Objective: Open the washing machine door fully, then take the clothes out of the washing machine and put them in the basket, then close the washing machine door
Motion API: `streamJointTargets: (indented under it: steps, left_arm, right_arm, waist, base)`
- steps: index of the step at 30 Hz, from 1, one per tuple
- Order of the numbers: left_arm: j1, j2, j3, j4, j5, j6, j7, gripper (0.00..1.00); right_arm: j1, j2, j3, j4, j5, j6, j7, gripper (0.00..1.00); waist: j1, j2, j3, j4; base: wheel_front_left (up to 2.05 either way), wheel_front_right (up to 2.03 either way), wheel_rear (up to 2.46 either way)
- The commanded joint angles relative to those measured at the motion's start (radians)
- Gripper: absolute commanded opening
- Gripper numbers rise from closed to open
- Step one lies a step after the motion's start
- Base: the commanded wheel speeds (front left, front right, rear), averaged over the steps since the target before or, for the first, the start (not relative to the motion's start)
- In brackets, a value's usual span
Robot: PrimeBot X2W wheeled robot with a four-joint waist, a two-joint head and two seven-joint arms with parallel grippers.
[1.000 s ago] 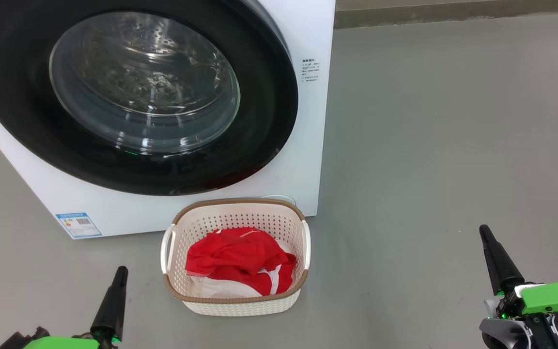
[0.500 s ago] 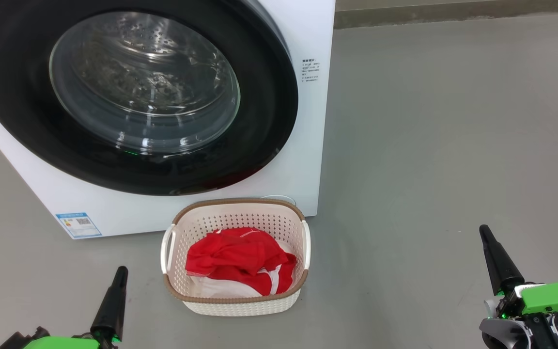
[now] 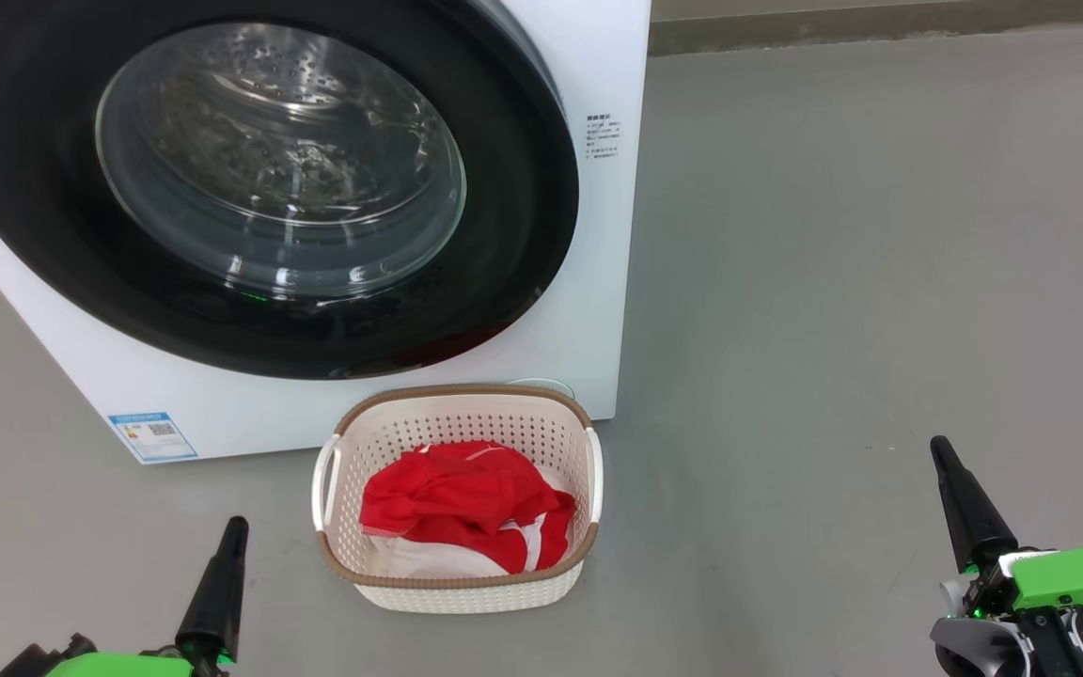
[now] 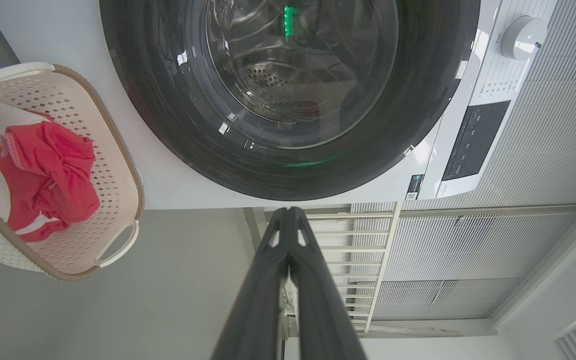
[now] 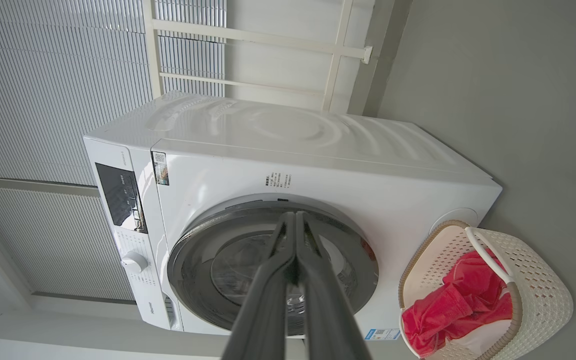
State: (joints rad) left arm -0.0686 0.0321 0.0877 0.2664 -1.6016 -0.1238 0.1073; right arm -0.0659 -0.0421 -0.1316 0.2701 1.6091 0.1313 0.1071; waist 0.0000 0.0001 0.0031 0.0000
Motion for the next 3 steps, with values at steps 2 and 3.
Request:
streamJointTargets:
  steps: [2,3]
  left_arm:
    - [-0.039,0.018,0.026,-0.021,-0.007,-0.007,0.006,0.00]
    - [-0.039,0.018,0.026,-0.021,-0.007,-0.007,0.006,0.00]
  right_arm:
    - [-0.042,-0.008,0.017,-0.025,-0.001,-0.001,0.007,0.00]
    - [-0.042,-0.008,0.017,-0.025,-0.001,-0.001,0.007,0.00]
  waist:
    - [0.0000,-0.0001,0.000,0.000]
    - [0.0000,-0.0001,0.000,0.000]
  base:
    - [0.00,0.00,0.00]
    - [0.00,0.00,0.00]
